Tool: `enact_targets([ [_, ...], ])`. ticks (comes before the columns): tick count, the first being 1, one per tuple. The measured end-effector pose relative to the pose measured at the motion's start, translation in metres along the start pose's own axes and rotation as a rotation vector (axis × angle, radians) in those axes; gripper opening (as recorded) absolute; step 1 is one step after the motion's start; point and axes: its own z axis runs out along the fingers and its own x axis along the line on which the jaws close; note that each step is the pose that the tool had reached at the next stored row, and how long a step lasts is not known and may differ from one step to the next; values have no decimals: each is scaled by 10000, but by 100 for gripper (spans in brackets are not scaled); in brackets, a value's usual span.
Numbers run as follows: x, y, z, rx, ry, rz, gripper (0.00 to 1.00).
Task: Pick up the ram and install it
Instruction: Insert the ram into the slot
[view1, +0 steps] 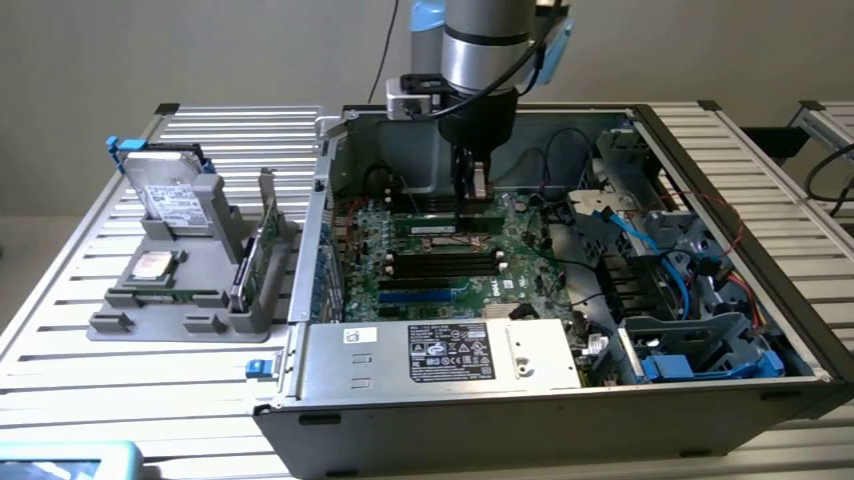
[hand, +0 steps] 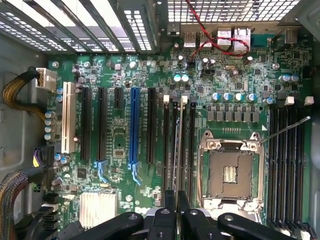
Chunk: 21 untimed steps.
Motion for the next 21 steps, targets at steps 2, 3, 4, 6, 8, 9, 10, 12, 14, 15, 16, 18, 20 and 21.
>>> enact_targets([
  [2,-1,-2,4,3,-1,-35,14],
  [3,-1,-2,7,5,-2,-61,14],
  [4,-1,-2,7,7,-1,-85,14],
  [6,-1,-2,7,7,-1,-91,14],
  [8,-2,-2,13,9,-5,-91,14],
  [9,-2,-3,17,9,3,-92,14],
  [10,-2,-3,19,7,14,-92,14],
  [12,-2,-2,25,7,22,-91,14],
  [14,-3,-3,33,7,41,-91,14],
  [15,-2,-3,36,6,51,-91,14],
  [16,-2,-2,39,6,59,-91,14],
  [18,4,-2,42,5,65,-90,14],
  [20,13,-2,52,7,62,-90,14],
  [21,20,-3,58,7,63,-91,14],
])
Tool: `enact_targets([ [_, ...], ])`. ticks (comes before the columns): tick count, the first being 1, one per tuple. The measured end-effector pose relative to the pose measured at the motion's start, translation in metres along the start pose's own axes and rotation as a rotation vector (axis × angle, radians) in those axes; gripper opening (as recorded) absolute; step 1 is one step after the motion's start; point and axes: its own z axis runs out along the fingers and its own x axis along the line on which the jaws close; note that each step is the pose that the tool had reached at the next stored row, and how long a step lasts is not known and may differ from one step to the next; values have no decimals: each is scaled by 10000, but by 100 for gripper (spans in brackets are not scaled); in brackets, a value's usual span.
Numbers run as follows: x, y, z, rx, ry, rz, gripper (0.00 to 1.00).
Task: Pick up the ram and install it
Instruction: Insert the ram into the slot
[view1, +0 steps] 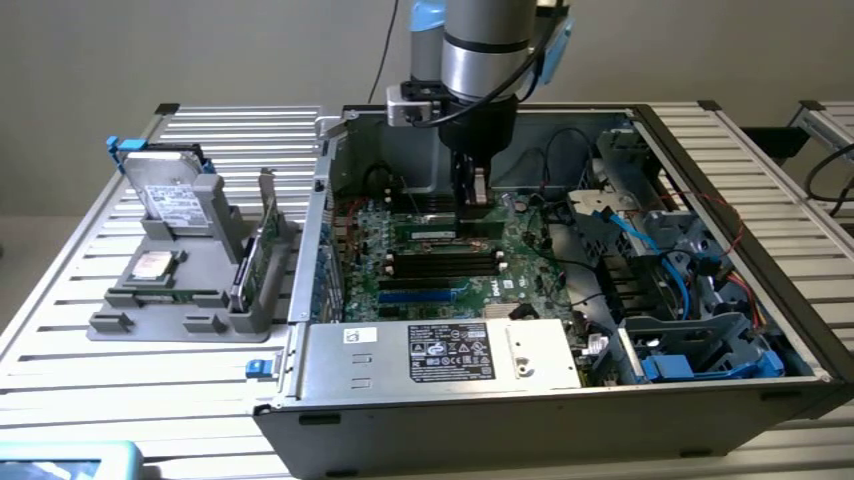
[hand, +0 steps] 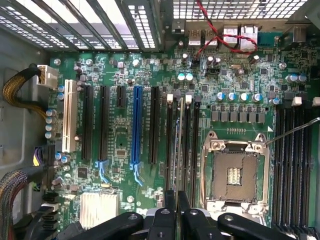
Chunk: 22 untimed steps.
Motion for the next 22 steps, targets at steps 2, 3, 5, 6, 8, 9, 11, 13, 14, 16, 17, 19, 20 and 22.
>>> enact_targets([
  [2,7,0,14,0,0,1,14],
  [3,12,0,22,0,0,1,14],
  [5,15,1,40,-1,0,2,14],
  [6,15,0,49,-1,1,1,14],
  [8,15,0,67,-5,1,0,14],
  [9,14,0,74,-11,0,0,14],
  [11,13,-1,89,-34,0,-3,14],
  [13,11,-1,111,-53,0,-3,14],
  [14,10,-1,124,-58,-1,-4,14],
  [16,8,-1,155,-67,0,-5,14],
  [17,7,-1,171,-71,-1,-5,14],
  [19,5,-1,198,-81,-1,-5,14],
  [20,5,-2,206,-88,-1,-6,14],
  [22,4,-2,222,-98,-1,-7,14],
])
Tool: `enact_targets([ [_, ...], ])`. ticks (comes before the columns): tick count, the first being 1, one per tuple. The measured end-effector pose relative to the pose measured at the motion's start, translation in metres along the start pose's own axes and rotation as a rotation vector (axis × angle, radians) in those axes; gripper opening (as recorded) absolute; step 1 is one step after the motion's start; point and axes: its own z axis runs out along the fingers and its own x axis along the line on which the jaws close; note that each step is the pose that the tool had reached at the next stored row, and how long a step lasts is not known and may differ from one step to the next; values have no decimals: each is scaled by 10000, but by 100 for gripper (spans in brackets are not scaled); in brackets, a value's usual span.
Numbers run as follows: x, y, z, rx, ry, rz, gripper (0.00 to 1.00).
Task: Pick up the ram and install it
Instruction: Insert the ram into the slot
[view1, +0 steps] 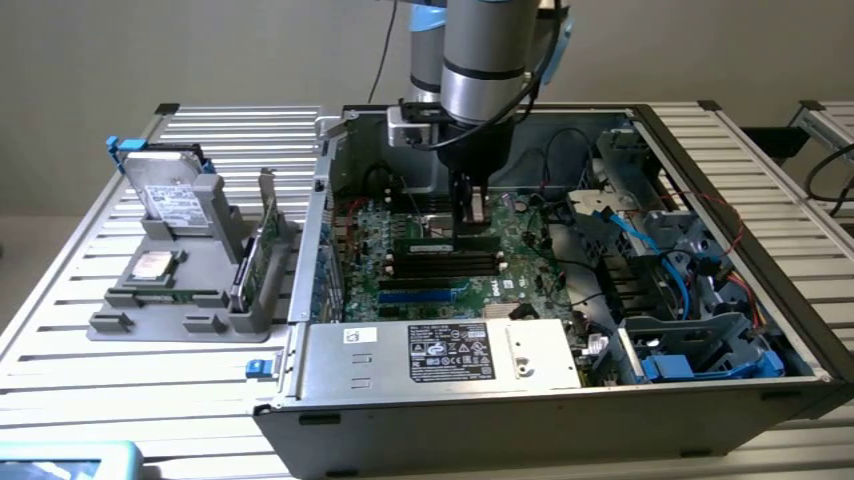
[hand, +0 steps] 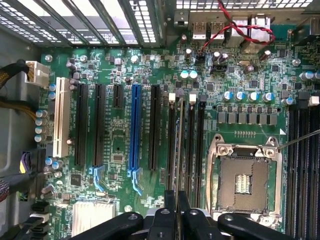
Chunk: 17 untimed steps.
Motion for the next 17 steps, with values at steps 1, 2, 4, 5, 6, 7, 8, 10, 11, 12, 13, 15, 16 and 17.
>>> enact_targets([
  [1,0,0,7,-4,0,0,14],
  [2,1,-1,12,-8,0,-1,14],
  [4,7,-3,19,-9,0,-2,14],
  [5,14,-4,20,-10,1,-2,14],
  [6,22,-5,21,-10,3,-1,14],
  [7,30,-6,22,-10,6,-1,14],
  [8,36,-8,24,-10,7,-1,14],
  [10,37,-9,31,-10,19,0,14],
  [11,37,-10,35,-11,28,1,14],
  [12,37,-10,41,-11,37,0,14],
  [13,36,-11,48,-11,47,0,14],
  [15,35,-12,63,-11,68,-1,14],
  [16,35,-12,71,-12,81,0,14],
  [17,34,-12,79,-12,94,0,14],
])
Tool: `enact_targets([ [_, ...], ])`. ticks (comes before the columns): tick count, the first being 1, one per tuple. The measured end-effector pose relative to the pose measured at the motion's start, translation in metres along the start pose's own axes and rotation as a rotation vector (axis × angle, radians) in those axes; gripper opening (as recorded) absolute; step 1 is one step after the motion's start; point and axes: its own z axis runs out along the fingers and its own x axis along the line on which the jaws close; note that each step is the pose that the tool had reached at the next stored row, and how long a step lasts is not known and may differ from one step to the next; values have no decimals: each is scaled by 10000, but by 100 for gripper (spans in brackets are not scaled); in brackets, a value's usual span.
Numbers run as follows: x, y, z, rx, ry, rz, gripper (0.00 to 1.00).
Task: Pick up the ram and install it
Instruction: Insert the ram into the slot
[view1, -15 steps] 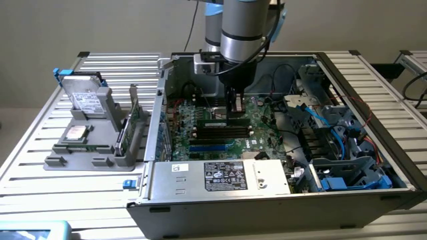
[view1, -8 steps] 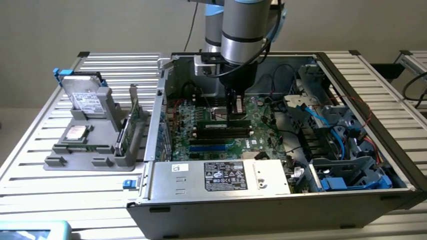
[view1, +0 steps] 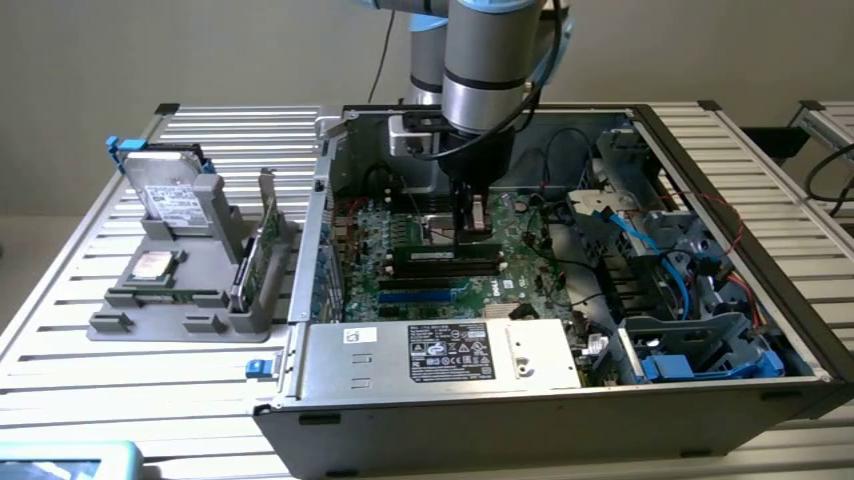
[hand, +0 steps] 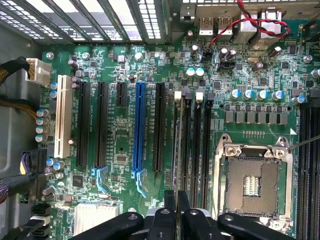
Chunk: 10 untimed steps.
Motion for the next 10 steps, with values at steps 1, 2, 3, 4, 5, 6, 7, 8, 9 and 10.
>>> enact_targets([
  [1,0,0,5,0,12,0,14],
  [2,-1,-1,10,0,25,0,14],
  [3,-1,-2,15,-1,41,2,14],
  [4,-2,-4,21,-1,60,3,14],
  [5,-5,-5,27,-2,79,3,14],
  [6,-8,-5,31,-2,94,3,14],
  [7,-10,-6,35,-2,102,1,14],
  [8,-15,-5,37,-3,105,2,14],
  [9,-17,-6,39,-1,103,1,14],
  [10,-17,-6,39,-2,105,0,14],
])
